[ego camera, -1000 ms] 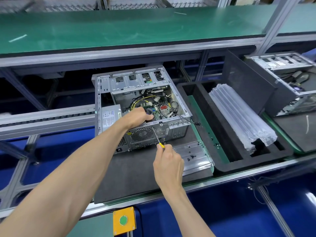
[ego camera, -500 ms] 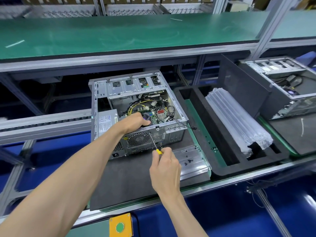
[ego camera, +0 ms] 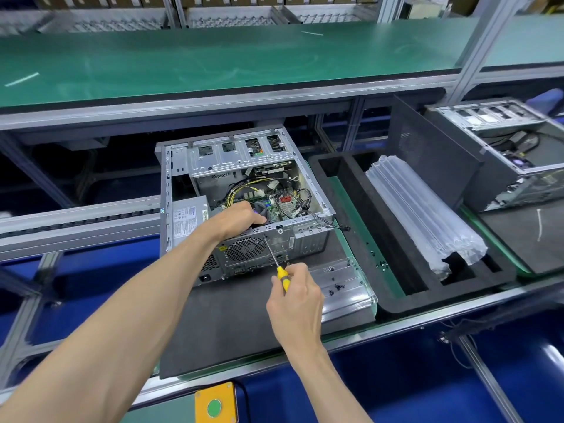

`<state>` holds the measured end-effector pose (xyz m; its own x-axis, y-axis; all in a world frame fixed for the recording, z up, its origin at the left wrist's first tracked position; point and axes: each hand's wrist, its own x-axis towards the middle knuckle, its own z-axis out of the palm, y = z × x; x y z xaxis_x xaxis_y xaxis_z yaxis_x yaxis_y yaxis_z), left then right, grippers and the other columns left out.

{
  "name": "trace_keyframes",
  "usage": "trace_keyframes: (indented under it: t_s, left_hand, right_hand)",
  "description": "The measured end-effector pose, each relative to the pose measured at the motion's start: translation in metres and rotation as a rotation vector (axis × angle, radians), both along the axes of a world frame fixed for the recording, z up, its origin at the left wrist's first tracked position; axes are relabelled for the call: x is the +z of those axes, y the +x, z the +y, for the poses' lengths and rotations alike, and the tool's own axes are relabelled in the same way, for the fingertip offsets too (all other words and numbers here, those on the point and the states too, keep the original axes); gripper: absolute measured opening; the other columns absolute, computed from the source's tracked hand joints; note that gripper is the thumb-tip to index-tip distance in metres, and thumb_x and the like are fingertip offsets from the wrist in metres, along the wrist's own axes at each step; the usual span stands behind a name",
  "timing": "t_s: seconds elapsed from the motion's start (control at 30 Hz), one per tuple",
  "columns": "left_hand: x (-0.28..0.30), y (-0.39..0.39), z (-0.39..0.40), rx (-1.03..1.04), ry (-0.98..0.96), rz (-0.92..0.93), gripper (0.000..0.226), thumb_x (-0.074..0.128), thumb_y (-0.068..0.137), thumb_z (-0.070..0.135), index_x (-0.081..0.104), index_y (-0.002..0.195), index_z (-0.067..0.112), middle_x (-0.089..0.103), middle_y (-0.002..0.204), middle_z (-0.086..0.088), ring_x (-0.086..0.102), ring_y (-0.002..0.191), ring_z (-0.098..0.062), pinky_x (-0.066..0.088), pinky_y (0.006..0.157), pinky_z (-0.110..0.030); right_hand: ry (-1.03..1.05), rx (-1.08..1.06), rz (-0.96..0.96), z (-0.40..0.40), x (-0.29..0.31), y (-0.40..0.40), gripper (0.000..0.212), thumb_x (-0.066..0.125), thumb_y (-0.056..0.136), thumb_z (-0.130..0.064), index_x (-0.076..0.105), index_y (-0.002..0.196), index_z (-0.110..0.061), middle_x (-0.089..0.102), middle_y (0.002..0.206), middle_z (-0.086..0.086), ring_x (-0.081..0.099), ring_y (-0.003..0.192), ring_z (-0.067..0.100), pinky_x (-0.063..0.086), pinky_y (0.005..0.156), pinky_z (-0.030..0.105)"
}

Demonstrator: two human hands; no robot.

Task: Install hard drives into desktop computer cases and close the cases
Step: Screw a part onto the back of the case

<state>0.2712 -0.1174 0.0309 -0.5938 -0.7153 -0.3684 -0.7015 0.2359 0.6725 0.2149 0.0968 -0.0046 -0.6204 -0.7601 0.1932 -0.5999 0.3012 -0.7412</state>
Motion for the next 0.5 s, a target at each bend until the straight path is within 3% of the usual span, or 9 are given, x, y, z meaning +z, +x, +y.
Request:
trace_keyframes:
  t_s: [0.2,0.3,0.33,0.4,0.5]
  left_hand:
    - [0.0022,0.0007,0.0016,0.010,0.004,-0.006,0.052,0.057,0.096,0.022,0.025,0.055,0.019,0.019,0.046,0.007,0.014,0.041,-0.012,0.018,0.057,-0.034]
    - [0.0035,0.0002,0.0023,0.014,-0.001,-0.010,0.052,0.058,0.095,0.020,0.021,0.058,0.020,0.016,0.045,0.009,0.011,0.040,-0.011,0.014,0.058,-0.035]
    - [0.0038,0.0000,0.0023,0.017,-0.002,-0.011,0.052,0.058,0.095,0.019,0.020,0.059,0.020,0.014,0.045,0.010,0.010,0.040,-0.010,0.013,0.058,-0.035]
    - [0.0041,-0.0002,0.0020,0.011,0.003,-0.006,0.051,0.057,0.095,0.017,0.019,0.060,0.020,0.013,0.046,0.010,0.009,0.041,-0.011,0.012,0.058,-0.035]
    - [0.0049,-0.0009,0.0023,0.001,-0.001,-0.001,0.051,0.058,0.094,0.015,0.019,0.060,0.021,0.013,0.046,0.010,0.009,0.041,-0.011,0.011,0.058,-0.035]
  right_hand:
    - [0.096,-0.047,0.075,-0.0014,-0.0042,0.0054,0.031,0.042,0.106,-0.035,0.058,0.093,-0.012,0.066,0.075,0.007,0.057,0.070,0.031,0.020,0.061,0.036]
    - [0.023,-0.039,-0.073,-0.0013,-0.0046,0.0042,0.012,0.056,0.099,-0.029,0.050,0.097,-0.019,0.062,0.081,0.000,0.054,0.074,0.024,0.029,0.063,0.034]
    - [0.009,-0.044,-0.093,-0.0009,-0.0032,0.0037,0.015,0.062,0.096,-0.024,0.047,0.098,-0.020,0.060,0.083,-0.002,0.055,0.076,0.023,0.032,0.064,0.034]
    - [-0.008,-0.037,-0.056,0.0000,-0.0025,0.0026,0.016,0.065,0.094,-0.019,0.049,0.096,-0.018,0.061,0.082,-0.001,0.057,0.074,0.024,0.034,0.062,0.035]
    - [0.060,-0.019,0.096,-0.0010,-0.0032,0.0031,0.022,0.054,0.102,-0.028,0.056,0.089,-0.011,0.065,0.070,0.006,0.060,0.065,0.033,0.026,0.057,0.035]
